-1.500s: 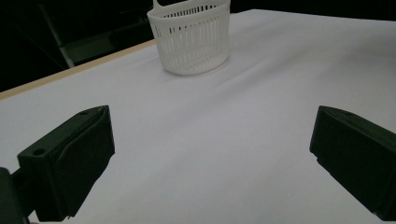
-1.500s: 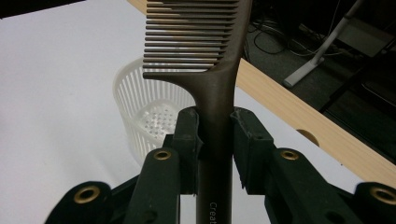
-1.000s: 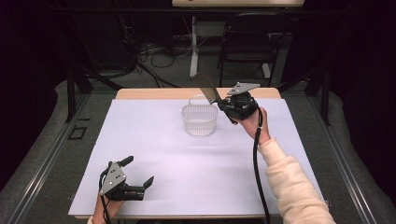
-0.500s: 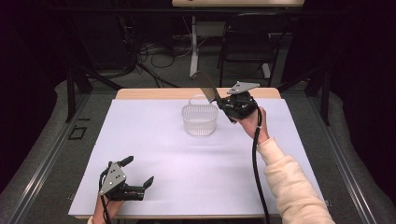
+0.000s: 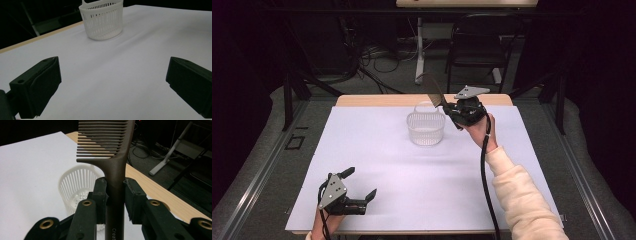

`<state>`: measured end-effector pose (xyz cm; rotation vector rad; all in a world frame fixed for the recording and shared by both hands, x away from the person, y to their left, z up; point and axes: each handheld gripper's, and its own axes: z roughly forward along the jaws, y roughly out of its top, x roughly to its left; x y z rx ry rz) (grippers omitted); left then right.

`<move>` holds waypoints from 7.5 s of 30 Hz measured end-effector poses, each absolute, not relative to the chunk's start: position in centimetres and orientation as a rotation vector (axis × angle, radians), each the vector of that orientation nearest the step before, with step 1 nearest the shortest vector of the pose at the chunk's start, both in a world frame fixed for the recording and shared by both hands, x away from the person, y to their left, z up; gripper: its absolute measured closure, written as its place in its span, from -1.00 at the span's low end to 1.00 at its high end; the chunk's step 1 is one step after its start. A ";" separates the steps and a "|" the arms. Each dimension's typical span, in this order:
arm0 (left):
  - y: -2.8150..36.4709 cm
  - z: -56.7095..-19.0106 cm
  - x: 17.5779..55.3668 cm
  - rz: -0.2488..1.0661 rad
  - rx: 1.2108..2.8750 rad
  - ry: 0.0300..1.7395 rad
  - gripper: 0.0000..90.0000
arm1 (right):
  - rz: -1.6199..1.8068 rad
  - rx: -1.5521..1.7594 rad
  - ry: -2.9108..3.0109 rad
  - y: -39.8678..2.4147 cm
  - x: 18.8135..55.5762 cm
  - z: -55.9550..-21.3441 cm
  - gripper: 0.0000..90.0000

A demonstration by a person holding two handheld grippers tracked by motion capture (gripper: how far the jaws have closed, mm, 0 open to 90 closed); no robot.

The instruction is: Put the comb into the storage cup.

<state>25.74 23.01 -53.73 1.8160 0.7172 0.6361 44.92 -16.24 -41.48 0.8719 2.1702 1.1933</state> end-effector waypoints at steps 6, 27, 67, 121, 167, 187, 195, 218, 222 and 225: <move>23.0 -53.7 25.7 0.636 1.816 0.717 -1.00 | 1.204 0.869 2.161 -15.9 45.1 -41.5 0.61; 23.0 -53.7 25.7 0.634 1.809 0.724 -1.00 | 1.240 0.854 2.139 -14.9 45.6 -41.5 0.61; 23.1 -53.7 25.7 0.636 1.806 0.725 -1.00 | 1.283 0.825 2.081 -13.5 45.8 -41.5 0.61; 23.1 -53.7 25.7 0.636 1.802 0.728 -1.00 | 1.332 0.764 2.029 -11.5 46.7 -42.0 0.61; 23.1 -53.7 25.6 0.640 1.805 0.725 -1.00 | 1.322 0.726 2.063 -10.1 47.5 -43.2 0.61; 23.1 -53.7 25.6 0.639 1.802 0.725 -1.00 | 1.313 0.724 2.088 -9.7 47.8 -43.9 0.61; 23.1 -53.7 25.6 0.638 1.803 0.725 -1.00 | 1.311 0.725 2.097 -9.5 47.9 -44.1 0.61; 23.2 -53.6 25.6 0.641 1.806 0.721 -1.00 | 1.298 0.730 2.125 -9.2 48.2 -45.0 0.61; 23.2 -53.6 25.6 0.641 1.806 0.720 -1.00 | 1.298 0.732 2.129 -9.1 48.2 -45.3 0.61; 23.2 -53.6 25.6 0.641 1.807 0.720 -1.00 | 1.295 0.733 2.134 -9.1 48.3 -45.4 0.61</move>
